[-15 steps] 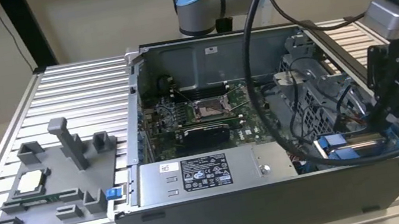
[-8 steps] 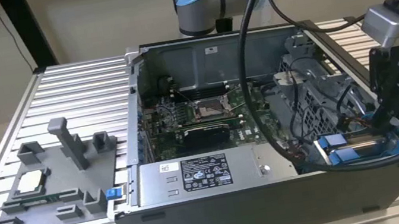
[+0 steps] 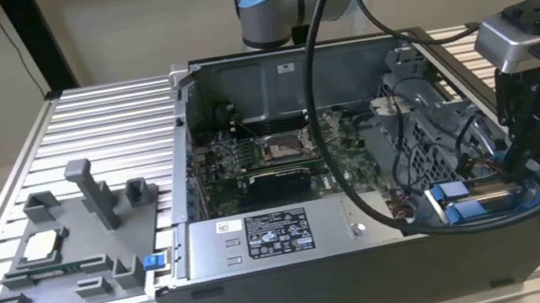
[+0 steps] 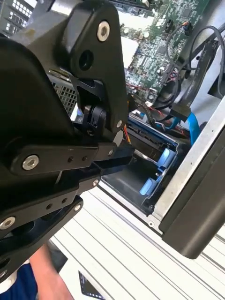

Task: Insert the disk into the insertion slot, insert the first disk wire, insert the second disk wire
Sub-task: 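Insert the first disk wire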

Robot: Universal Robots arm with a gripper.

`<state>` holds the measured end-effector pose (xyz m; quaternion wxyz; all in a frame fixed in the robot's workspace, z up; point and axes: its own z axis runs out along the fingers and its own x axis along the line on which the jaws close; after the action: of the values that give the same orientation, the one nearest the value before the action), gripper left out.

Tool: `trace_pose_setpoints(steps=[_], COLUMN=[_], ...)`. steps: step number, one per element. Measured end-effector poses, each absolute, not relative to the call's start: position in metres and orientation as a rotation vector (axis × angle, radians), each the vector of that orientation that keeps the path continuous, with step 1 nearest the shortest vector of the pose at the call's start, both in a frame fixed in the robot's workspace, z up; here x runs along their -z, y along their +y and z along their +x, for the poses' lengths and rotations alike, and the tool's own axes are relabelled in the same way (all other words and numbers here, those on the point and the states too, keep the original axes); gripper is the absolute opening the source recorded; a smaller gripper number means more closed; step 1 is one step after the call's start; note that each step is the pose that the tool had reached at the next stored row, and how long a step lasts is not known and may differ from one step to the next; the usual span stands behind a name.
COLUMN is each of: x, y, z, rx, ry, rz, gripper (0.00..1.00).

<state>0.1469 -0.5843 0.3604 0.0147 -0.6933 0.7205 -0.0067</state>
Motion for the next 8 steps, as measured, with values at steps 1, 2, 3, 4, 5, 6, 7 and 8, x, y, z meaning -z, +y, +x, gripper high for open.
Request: trace_pose_setpoints(steps=[1, 2, 3, 4, 5, 6, 7, 8], x=[-0.3603, -0.3602, -0.3602, -0.3602, -0.3601, -0.3601, -0.3601, -0.3602], y=[-0.584, -0.5835, -0.5831, -0.5829, -0.5829, -0.5829, -0.5829, -0.5828], z=[0.146, 0.1455, 0.1451, 0.145, 0.145, 0.145, 0.145, 0.1449], rx=[0.027, 0.033, 0.036, 0.038, 0.039, 0.039, 0.04, 0.04], ry=[2.239, 2.236, 2.234, 2.233, 2.232, 2.232, 2.231, 2.232], rz=[-2.155, -2.152, -2.15, -2.149, -2.148, -2.148, -2.148, -2.147], gripper=[0.0, 0.0, 0.0, 0.0, 0.0, 0.0, 0.0, 0.0])
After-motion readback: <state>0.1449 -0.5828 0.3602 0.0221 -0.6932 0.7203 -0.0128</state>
